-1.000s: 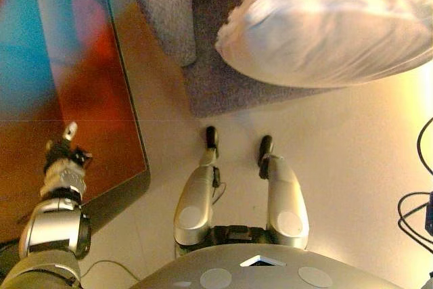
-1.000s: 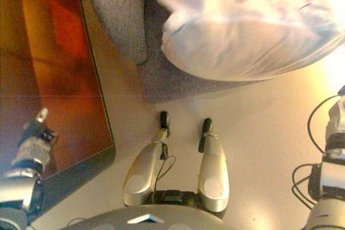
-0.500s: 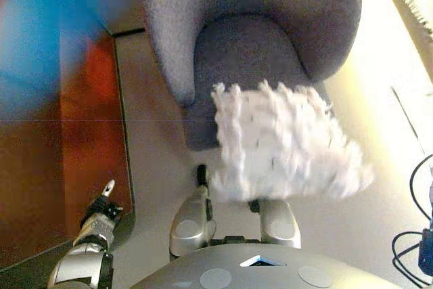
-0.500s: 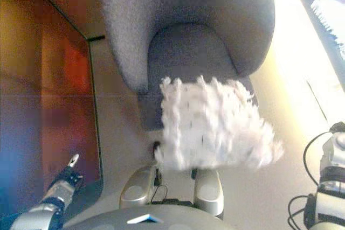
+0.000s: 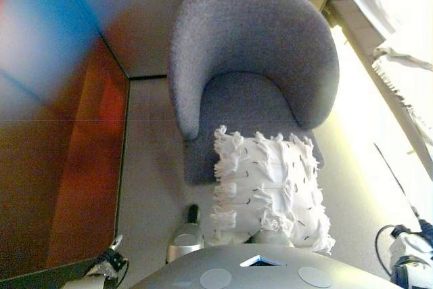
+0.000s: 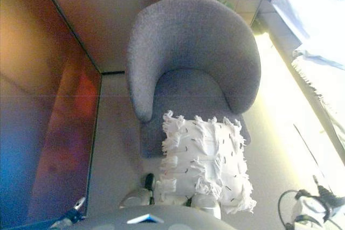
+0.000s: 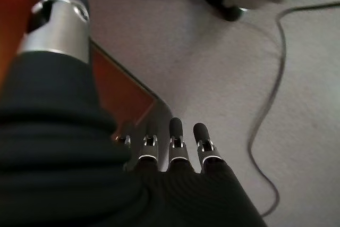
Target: Pick up the cushion and take it to the sofa
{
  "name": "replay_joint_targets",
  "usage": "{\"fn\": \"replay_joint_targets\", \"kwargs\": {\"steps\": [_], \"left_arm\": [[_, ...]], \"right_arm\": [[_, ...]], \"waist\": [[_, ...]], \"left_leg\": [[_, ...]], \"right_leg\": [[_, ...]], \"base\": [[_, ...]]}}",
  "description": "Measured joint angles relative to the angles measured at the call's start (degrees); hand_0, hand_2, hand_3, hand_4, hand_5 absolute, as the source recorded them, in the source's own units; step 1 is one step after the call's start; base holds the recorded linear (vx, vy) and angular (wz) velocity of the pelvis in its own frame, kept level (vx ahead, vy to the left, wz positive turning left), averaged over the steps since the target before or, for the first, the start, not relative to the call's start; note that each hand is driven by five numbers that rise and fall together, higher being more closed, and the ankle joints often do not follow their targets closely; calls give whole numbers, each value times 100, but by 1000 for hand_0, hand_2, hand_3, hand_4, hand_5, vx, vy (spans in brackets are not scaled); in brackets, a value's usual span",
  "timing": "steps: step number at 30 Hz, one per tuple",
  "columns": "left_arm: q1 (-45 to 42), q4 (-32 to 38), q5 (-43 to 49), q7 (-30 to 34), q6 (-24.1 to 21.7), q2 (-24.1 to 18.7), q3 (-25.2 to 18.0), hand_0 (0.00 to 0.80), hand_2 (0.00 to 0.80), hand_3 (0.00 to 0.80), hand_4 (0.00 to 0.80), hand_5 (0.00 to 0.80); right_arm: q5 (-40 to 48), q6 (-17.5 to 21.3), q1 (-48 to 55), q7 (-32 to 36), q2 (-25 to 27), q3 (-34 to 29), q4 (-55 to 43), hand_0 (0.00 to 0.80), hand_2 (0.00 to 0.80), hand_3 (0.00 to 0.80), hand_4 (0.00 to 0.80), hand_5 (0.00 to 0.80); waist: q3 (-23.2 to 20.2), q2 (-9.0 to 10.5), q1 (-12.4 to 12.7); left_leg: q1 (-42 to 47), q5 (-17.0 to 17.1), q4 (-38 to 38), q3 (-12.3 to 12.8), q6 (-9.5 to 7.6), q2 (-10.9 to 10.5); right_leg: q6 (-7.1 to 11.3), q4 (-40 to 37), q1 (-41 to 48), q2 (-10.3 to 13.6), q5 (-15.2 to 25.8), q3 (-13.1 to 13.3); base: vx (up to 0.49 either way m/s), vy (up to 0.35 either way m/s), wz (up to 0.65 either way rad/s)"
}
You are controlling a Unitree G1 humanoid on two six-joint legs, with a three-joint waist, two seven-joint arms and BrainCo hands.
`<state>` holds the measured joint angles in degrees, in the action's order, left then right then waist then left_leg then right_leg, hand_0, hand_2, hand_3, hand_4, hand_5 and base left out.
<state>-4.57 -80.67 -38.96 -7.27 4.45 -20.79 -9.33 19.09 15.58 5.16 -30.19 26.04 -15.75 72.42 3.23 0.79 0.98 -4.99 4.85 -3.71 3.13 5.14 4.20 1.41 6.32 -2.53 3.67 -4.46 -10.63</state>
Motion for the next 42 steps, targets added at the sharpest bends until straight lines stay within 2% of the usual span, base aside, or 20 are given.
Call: {"fn": "replay_joint_targets", "kwargs": {"steps": [1, 2, 3, 4, 9, 10, 14, 20, 25, 31, 32, 33, 34, 38, 42], "left_arm": [[39, -22, 6, 34, 90, 42, -47, 0, 0, 0, 0, 0], [-4, -112, 9, 53, 132, 150, -97, 0, 0, 0, 0, 0], [-66, -180, 12, 62, 164, 266, -94, 0, 0, 0, 0, 0], [-108, -230, 27, 71, 204, 370, -56, 0, 0, 0, 0, 0], [-110, -216, 415, 292, 437, 612, 261, 0, 0, 0, 0, 0], [-118, -222, 477, 346, 486, 649, 363, 0, 0, 0, 0, 0], [-156, -161, 714, 530, 567, 833, 605, 0, 0, 0, 0, 0], [-211, 0, 723, 924, 412, 862, 821, 0, 0, 0, 0, 0], [-184, 294, 832, 1251, 279, 856, 1271, 0, 0, 0, 0, 0], [-180, 302, 831, 1319, 313, 868, 1288, 0, 0, 0, 0, 0], [-186, 295, 831, 1329, 314, 878, 1289, 0, 0, 0, 0, 0], [-201, 289, 831, 1346, 314, 892, 1289, 0, 0, 0, 0, 0], [-199, 290, 828, 1345, 317, 913, 1289, 0, 0, 0, 0, 0], [-177, 335, 820, 1291, 372, 974, 1291, 0, 0, 0, 0, 0], [-183, 468, 645, 1219, 377, 994, 1504, 0, 0, 0, 0, 0]], "right_arm": [[-42, -33, 105, 24, -230, 254, 33, 0, 0, 0, 0, 0], [-44, -80, 150, 116, -406, 500, 126, 0, 0, 0, 0, 0], [-77, -192, 154, 259, -516, 667, 152, 0, 0, 0, 0, 0], [-120, -362, 200, 489, -659, 833, 218, 0, 0, 0, 0, 0], [-309, -1303, 175, 1645, -1150, 1431, 417, 0, 0, 0, 0, 0], [-315, -1446, 171, 1819, -1219, 1494, 415, 0, 0, 0, 0, 0], [-530, -1828, 126, 2596, -1159, 1806, 384, 0, 0, 0, 0, 0], [-512, -1867, 184, 2905, -1023, 2021, 285, 0, 0, 0, 0, 0], [-482, -1756, 197, 3015, -951, 2138, 218, 0, 0, 0, 0, 0], [-44, -1580, 198, 3038, -960, 2148, 217, 0, 0, 0, 0, 0], [130, -1572, 198, 3108, -958, 2141, 217, 276, 276, 276, 276, 276], [311, -1563, 198, 3177, -954, 2138, 215, 436, 436, 436, 436, 436], [506, -1560, 198, 3298, -968, 2135, 209, 800, 800, 800, 800, 800], [1457, -1521, 287, 3938, -885, 2105, -158, 800, 800, 800, 800, 800], [1850, -1430, 446, 4414, -784, 2148, -895, 800, 800, 800, 800, 800]], "waist": [[26, 118, -17], [15, 73, 17], [-14, -77, 9], [-17, -103, -21], [-14, -152, 0], [-39, -204, -1], [-99, -202, -2], [-146, -200, -2], [-154, -212, -11], [-93, -283, -15], [-73, -309, -14], [-59, -331, -15], [-45, -354, -18], [20, -447, -50], [92, -563, -183]], "left_leg": [[64, -35, 223, 100, 15, -32], [142, -70, 444, 208, -38, -61], [253, -156, 377, 215, -236, -41], [336, -134, 310, 205, -284, -74], [450, -115, 221, 220, -308, -141], [451, -115, 222, 214, -308, -138], [515, -114, 214, 212, -309, -123], [643, -95, 205, 209, -325, -115], [675, -54, 133, 209, -309, -109], [683, -54, 117, 212, -307, -97], [683, -53, 117, 213, -308, -97], [684, -53, 116, 214, -308, -97], [691, -52, 115, 215, -309, -97], [743, -24, 58, 243, -322, -92], [747, 70, 29, 268, -263, -70]], "right_leg": [[0, -118, 52, 122, 68, -43], [62, -127, 150, 142, 106, -64], [120, -148, 250, 70, 118, -64], [149, -127, 285, 97, 99, 17], [168, -37, 327, 170, 73, 75], [164, -35, 331, 171, 70, 75], [148, -44, 395, 160, 64, 72], [148, -99, 534, 147, 64, 66], [147, -96, 533, 140, 71, 66], [144, -90, 519, 129, 70, 71], [144, -92, 521, 129, 70, 71], [144, -97, 523, 128, 70, 71], [143, -101, 525, 127, 70, 71], [145, -125, 540, 119, 80, 88], [154, -261, 544, 75, 199, 102]], "base": [[54, 23, -5], [78, 36, -8], [76, 37, 0], [91, 44, 6], [68, 24, 1], [65, 25, 4], [52, 24, 2], [42, -11, 0], [0, 0, 0], [0, 0, 0], [0, 0, 0], [0, 0, 0], [0, 0, 0], [26, 8, -3], [-12, 49, -4]]}}
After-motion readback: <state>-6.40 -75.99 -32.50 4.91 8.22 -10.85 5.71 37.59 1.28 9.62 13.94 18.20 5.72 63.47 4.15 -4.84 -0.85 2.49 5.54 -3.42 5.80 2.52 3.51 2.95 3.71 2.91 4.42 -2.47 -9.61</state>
